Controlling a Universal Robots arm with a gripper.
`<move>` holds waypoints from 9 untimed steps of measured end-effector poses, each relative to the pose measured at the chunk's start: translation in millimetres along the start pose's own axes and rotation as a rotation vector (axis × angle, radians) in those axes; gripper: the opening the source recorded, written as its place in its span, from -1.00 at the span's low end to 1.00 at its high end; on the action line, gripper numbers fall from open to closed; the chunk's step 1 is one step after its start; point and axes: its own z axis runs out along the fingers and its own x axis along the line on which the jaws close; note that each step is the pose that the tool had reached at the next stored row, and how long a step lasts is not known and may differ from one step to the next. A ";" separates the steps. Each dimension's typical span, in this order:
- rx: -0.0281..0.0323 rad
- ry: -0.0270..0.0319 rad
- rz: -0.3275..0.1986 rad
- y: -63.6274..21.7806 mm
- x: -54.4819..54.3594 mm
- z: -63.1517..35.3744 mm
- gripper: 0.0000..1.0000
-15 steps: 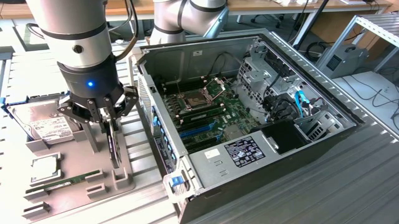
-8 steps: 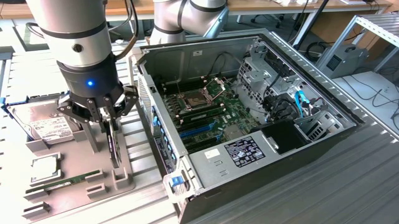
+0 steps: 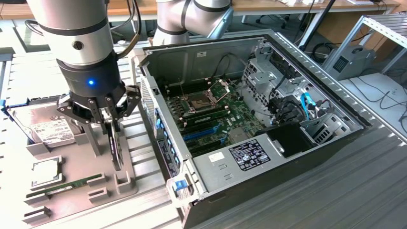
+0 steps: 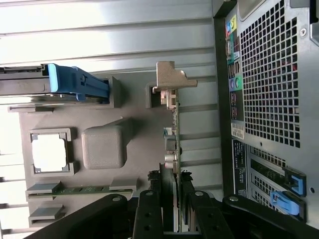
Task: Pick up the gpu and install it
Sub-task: 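Pick up the gpu and move the gpu toward the slot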
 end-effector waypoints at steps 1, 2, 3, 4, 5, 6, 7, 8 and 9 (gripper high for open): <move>0.0001 0.0001 0.000 0.0 0.0 -0.5 -0.47; 0.0000 0.0000 0.000 0.0 -0.1 -2.0 -0.47; 0.0001 0.0000 0.000 0.0 -0.1 -2.9 -0.47; 0.0001 0.0000 0.000 -0.1 -0.1 -4.6 -0.47; 0.0000 0.0000 0.000 -0.1 -0.1 -5.2 -0.47; 0.0000 0.0000 0.000 -0.1 -0.2 -5.4 -0.47; 0.0000 0.0000 0.000 -0.1 -0.1 -5.7 -0.47; 0.0000 0.0000 0.000 -0.1 -0.2 -5.9 -0.47; 0.0001 0.0000 0.000 -0.1 -0.2 -6.1 -0.47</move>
